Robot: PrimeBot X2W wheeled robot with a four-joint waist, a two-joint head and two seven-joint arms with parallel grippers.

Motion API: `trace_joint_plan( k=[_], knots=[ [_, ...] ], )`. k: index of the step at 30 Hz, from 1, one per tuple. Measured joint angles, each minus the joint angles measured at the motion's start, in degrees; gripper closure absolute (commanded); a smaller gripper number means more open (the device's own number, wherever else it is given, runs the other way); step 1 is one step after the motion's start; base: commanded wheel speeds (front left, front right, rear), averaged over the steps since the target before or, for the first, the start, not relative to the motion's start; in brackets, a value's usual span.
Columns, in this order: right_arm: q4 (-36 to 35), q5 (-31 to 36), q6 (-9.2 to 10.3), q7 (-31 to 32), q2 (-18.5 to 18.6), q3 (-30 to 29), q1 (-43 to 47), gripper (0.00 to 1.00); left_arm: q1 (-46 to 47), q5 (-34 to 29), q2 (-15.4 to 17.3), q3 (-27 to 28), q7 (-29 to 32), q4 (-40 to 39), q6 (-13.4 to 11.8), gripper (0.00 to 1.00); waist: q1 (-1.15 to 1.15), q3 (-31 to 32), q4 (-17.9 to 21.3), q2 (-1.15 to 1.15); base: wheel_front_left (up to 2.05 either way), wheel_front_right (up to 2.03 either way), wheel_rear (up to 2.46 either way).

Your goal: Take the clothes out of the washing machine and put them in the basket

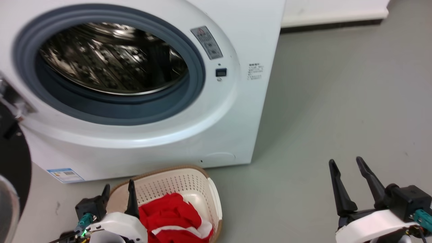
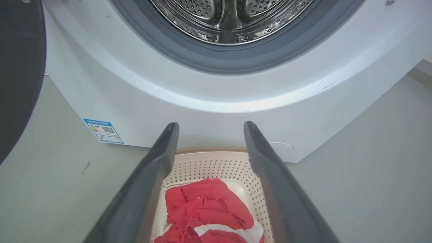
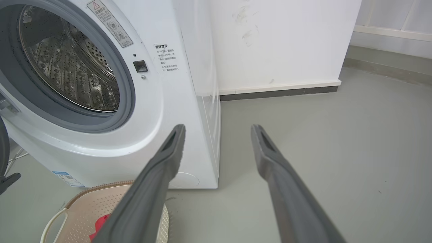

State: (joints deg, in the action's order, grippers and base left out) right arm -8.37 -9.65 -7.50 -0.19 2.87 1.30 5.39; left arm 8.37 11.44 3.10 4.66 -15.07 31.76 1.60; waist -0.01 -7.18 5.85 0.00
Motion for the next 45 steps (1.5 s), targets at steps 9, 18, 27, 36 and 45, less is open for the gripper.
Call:
trace_joint_plan(
  k=[9, 18, 27, 36, 45],
  knots=[
    [-3.25, 1.34, 0.0, 1.33, 0.0, -2.55, 2.66, 0.0, -4.78, -4.86, 0.02, -1.68, 0.0, -19.86, 0.47, 0.0, 0.0, 6.44, -2.83, 0.0, 0.0, 0.0, 0.0],
    [-5.25, 2.11, 0.0, 2.27, 0.01, -2.65, 4.44, 0.0, -11.89, -7.79, 1.79, -2.65, 0.83, -30.95, 0.19, 0.0, 0.0, 8.8, -3.91, 0.0, 0.0, 0.0, 0.0],
    [-6.12, 2.58, 0.0, 2.35, 0.0, -2.91, 5.59, 0.0, -18.28, -7.65, 1.45, -3.58, 3.68, -37.62, -1.62, 0.0, 0.01, 9.92, -5.16, 0.0, 0.0, 0.0, 0.0],
    [-6.26, 2.56, 0.0, 2.52, 0.01, -3.14, 5.62, 0.0, -18.35, -7.15, 1.44, -4.42, 4.53, -37.9, -1.83, 0.0, 0.01, 10.24, -5.18, 0.0, 0.0, 0.0, 0.0],
    [-5.94, 2.13, 0.0, 2.5, 0.0, -2.81, 5.71, 0.0, -18.01, -6.88, 1.68, -4.69, 4.58, -37.87, -2.12, 0.0, 0.02, 9.98, -5.03, 0.0, 0.0, 0.0, 0.0]
  ],
)
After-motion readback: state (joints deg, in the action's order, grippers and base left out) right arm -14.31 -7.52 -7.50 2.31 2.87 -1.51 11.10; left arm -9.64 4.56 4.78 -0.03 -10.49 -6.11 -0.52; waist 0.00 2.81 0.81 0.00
